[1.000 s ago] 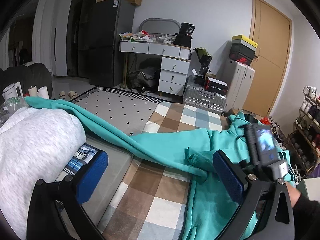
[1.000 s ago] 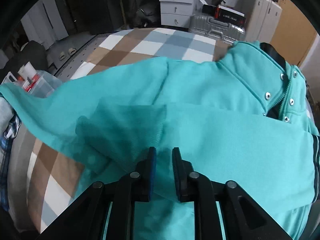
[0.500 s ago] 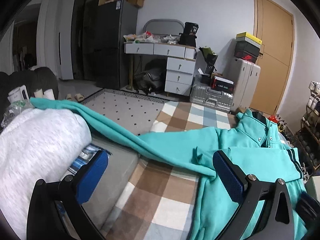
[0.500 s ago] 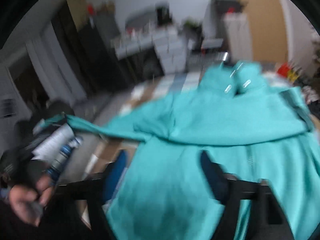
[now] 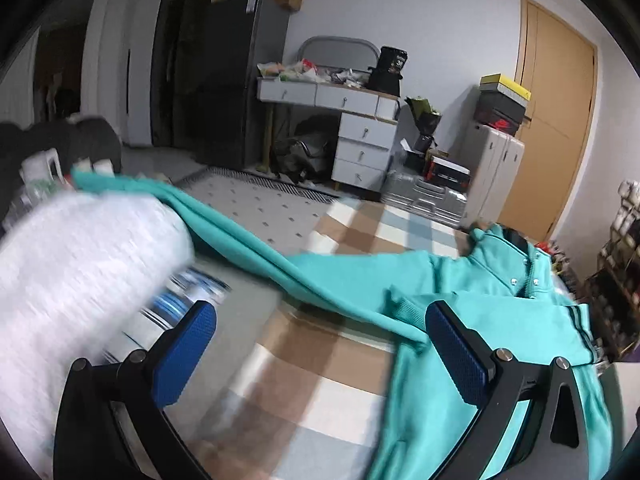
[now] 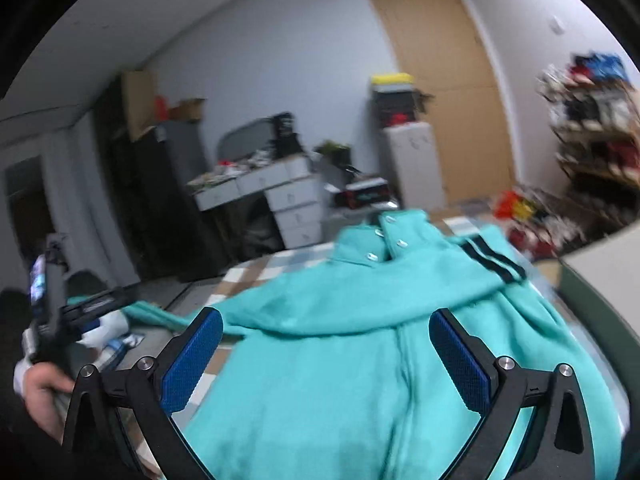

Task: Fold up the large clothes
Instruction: 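Grasp the other sleeve cuff by the pillow with the left gripper, lift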

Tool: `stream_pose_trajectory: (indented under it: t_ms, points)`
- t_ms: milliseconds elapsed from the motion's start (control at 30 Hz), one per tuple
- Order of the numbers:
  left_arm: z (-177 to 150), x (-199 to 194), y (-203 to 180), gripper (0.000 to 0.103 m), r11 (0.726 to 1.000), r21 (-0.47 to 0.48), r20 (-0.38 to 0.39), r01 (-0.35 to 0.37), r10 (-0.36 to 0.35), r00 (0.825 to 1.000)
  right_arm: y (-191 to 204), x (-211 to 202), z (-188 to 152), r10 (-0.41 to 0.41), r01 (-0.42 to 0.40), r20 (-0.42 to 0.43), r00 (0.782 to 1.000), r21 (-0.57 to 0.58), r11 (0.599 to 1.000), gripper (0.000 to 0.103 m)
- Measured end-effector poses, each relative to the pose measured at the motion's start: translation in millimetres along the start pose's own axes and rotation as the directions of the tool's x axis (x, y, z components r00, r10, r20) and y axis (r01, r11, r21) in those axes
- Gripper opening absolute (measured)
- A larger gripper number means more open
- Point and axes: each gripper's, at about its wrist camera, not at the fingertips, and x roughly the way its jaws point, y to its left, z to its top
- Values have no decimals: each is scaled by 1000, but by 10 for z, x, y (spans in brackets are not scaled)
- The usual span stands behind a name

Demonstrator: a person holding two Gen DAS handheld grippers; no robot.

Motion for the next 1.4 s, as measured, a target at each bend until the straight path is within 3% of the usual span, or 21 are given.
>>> stream_pose_trajectory:
  t_ms: [67, 133, 300, 400, 500, 600, 700, 733, 800, 933, 1000, 1033, 1067, 1167, 1233, 1267, 1300, 1333, 1400]
  points:
    - [196, -91, 107, 102, 998, 30, 28, -48, 47, 999, -55, -75, 7, 55, -56, 20, 998, 63, 996, 103]
    - [439, -96, 289, 102, 999, 21, 3, -50, 50, 999, -51, -53, 42, 77, -76, -12, 997, 60, 995, 103]
    - [1093, 94, 1167, 102, 980, -158, -101, -120, 105, 989, 12, -167, 15, 94, -94, -46, 995, -6, 996, 103]
    - [1284, 390, 1682, 102, 965, -232, -201, -123, 77, 977, 118, -208, -49, 117, -121, -66, 991, -61, 991, 103]
    - [1268, 684, 2075, 102, 935, -303, -298, -183, 89, 950, 219, -183, -90, 166, -174, -104, 981, -70, 982, 103]
    - [1144, 922, 2449, 102, 882, -434, -365, -183, 14, 931, 312, -154, -150, 193, -204, -129, 973, -81, 976, 103]
    - [976, 1177, 2653, 102, 824, -529, -444, -202, -66, 893, 380, -119, -183, 219, -236, -158, 963, -101, 966, 103]
    - [912, 1259, 2716, 102, 810, -540, -469, -231, -62, 881, 374, -95, -193, 236, -253, -174, 956, -85, 964, 103]
    - [934, 1321, 2781, 102, 797, -542, -485, -266, -37, 874, 340, -40, -205, 260, -273, -199, 945, -41, 961, 103]
    - [943, 1431, 2838, 102, 776, -594, -450, -211, -103, 887, 270, 55, -225, 265, -270, -233, 936, 10, 963, 103]
    - [956, 1536, 2820, 101, 784, -584, -477, -210, -122, 870, 247, 68, -230, 259, -262, -235, 937, 18, 965, 103]
    - [946, 1571, 2804, 99, 793, -564, -496, -232, -101, 862, 236, 73, -228, 259, -261, -238, 936, 23, 965, 103]
    - [938, 1583, 2795, 90, 793, -544, -518, -275, -59, 854, 231, 74, -226, 260, -261, -239, 935, 28, 965, 103]
    - [970, 1578, 2746, 82, 787, -527, -526, -320, -6, 851, 201, 83, -218, 273, -267, -244, 931, 57, 962, 103]
    - [990, 1596, 2680, 58, 814, -466, -548, -346, 42, 836, 191, 102, -221, 278, -267, -252, 927, 77, 961, 103]
    - [992, 1608, 2668, 36, 826, -442, -554, -350, 55, 830, 185, 102, -221, 279, -266, -254, 926, 83, 960, 103]
    - [988, 1606, 2677, 22, 833, -428, -557, -350, 62, 828, 184, 96, -219, 279, -266, -255, 926, 86, 960, 103]
    - [985, 1594, 2681, 20, 835, -424, -552, -352, 70, 831, 188, 89, -214, 281, -268, -252, 926, 86, 960, 103]
    - [1005, 1506, 2704, 7, 825, -454, -500, -336, 76, 863, 202, 62, -205, 292, -280, -247, 924, 83, 957, 103]
